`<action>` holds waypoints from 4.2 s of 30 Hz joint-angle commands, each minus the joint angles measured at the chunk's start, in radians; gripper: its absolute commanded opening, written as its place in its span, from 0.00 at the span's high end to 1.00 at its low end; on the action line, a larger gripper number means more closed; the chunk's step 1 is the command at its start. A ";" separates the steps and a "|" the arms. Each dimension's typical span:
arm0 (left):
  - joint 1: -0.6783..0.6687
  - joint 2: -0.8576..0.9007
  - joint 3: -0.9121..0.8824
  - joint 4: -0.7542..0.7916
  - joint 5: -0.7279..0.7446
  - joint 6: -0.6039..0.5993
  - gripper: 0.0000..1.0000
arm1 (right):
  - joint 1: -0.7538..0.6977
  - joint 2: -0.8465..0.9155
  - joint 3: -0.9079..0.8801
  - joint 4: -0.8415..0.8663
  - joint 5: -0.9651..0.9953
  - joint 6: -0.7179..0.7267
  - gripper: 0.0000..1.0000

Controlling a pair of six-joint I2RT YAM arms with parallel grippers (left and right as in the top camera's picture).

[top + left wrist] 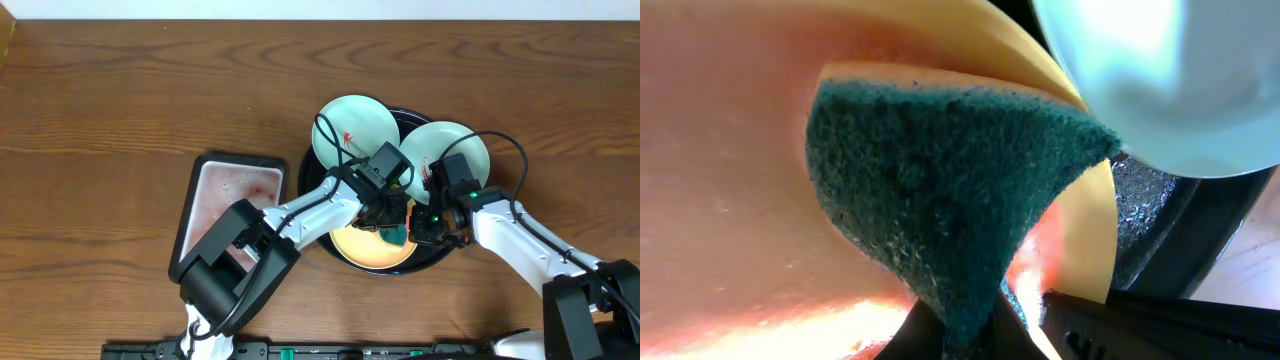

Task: Clean dirty plates on tray and stack at the side
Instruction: 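Carry the sponge with the left gripper onto the yellow plate, then scrub the yellow plate with the sponge while the right gripper holds it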

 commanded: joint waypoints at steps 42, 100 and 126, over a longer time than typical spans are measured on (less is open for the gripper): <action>-0.020 -0.028 -0.006 0.040 -0.151 -0.083 0.92 | 0.004 0.029 -0.029 -0.047 0.092 -0.053 0.99; 0.071 -0.027 -0.033 -0.340 -0.435 0.096 0.92 | 0.004 0.029 -0.029 -0.062 0.092 -0.050 0.99; -0.026 -0.216 0.115 -0.431 -0.937 0.203 0.92 | 0.004 0.029 -0.029 -0.085 0.096 -0.031 0.99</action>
